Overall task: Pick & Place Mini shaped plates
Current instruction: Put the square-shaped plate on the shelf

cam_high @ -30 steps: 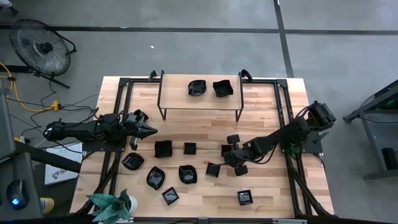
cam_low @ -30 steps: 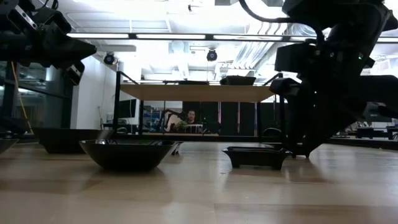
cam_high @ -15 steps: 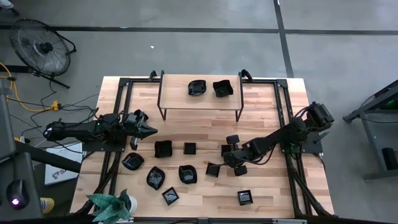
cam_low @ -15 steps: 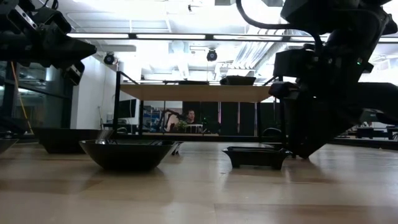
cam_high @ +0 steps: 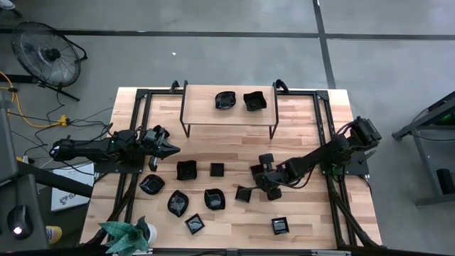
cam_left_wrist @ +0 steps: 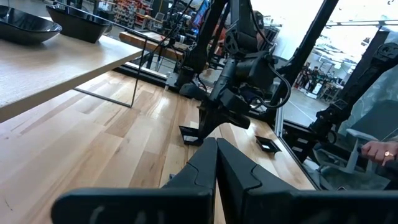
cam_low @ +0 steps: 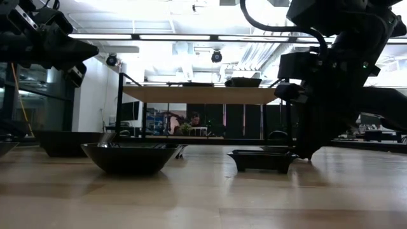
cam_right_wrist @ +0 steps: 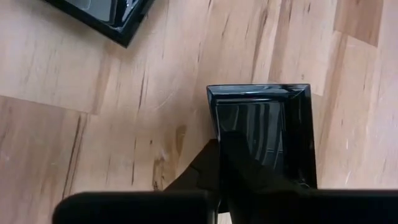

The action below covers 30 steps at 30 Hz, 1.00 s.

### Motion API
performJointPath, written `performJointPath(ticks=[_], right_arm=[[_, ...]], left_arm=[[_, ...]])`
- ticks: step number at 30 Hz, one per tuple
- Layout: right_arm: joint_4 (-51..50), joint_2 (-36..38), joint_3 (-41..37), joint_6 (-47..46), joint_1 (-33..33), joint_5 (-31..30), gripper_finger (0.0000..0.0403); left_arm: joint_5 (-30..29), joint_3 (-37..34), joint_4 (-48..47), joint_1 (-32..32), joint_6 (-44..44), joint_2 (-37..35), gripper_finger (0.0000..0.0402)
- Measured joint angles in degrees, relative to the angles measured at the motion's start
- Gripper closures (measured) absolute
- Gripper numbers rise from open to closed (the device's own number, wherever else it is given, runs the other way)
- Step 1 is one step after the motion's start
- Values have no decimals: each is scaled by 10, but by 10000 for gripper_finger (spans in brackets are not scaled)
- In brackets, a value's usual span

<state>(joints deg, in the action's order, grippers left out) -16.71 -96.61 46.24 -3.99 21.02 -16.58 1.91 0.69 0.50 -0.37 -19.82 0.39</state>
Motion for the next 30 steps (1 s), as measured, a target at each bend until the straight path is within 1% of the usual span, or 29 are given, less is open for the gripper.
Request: performJointPath(ticks=[7, 13, 17, 23, 27, 30], right_arm=[[-15, 29, 6, 0, 0, 10, 401], [-51, 63, 47, 29, 0, 4, 402], [-91, 78, 89, 36, 0, -1, 402], [-168, 79, 168, 64, 0, 6, 402], [-223, 79, 220, 107, 0, 5, 402], [-246, 79, 254, 141, 0, -1, 403]], left_arm=[[0, 0, 0, 0, 0, 0, 400], [0, 0, 0, 0, 0, 0, 400], [0, 0, 0, 0, 0, 0, 400], [0, 0, 0, 0, 0, 0, 400], [0, 0, 0, 0, 0, 0, 400], [0, 0, 0, 0, 0, 0, 400]])
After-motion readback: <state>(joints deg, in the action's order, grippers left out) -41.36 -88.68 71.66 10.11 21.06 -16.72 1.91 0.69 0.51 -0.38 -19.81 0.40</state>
